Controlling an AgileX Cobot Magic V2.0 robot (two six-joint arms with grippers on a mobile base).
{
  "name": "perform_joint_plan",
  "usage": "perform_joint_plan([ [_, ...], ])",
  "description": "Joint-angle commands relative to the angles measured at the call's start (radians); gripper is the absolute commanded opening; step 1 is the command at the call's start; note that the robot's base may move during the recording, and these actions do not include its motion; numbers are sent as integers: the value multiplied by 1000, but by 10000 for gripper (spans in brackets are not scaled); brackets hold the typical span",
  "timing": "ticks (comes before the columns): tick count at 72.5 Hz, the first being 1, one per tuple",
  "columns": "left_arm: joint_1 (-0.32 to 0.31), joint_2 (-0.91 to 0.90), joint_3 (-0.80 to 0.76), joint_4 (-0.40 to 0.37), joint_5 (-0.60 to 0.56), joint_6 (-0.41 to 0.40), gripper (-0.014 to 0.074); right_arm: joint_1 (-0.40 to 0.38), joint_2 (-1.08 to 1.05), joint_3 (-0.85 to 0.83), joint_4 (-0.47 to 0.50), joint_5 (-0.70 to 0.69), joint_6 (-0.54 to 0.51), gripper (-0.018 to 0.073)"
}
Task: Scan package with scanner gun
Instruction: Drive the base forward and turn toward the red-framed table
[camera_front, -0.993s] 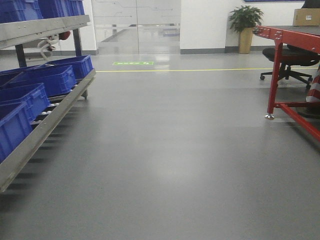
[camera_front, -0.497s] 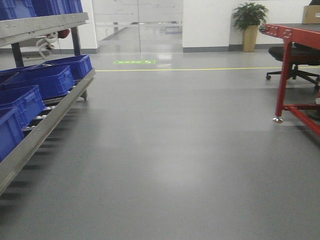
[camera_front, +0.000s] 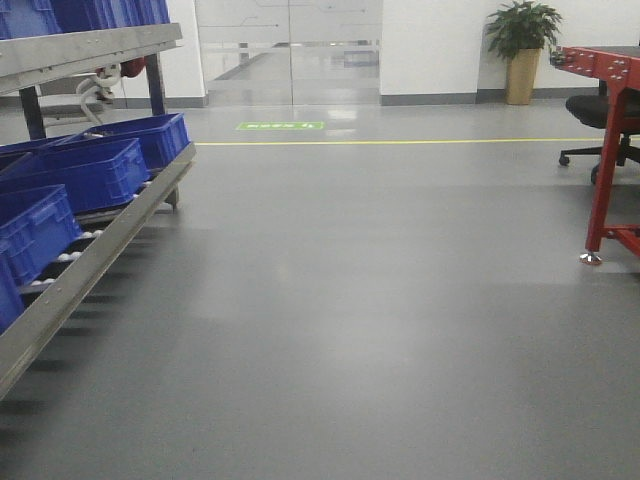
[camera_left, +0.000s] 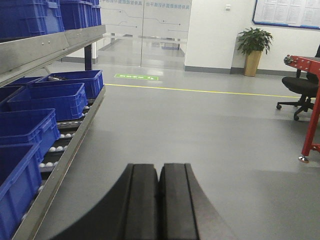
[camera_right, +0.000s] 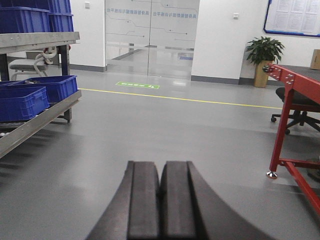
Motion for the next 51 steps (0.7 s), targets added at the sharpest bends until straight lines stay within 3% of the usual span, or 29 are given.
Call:
perform_joint_plan([
  [1, -3, -4, -2, 1, -20, -4, -111, -3, -3, 0, -5, -23, -1, -168],
  [51, -3, -4, -2, 1, -20, -4, -111, -3, -3, 0, -5, -23, -1, -168],
])
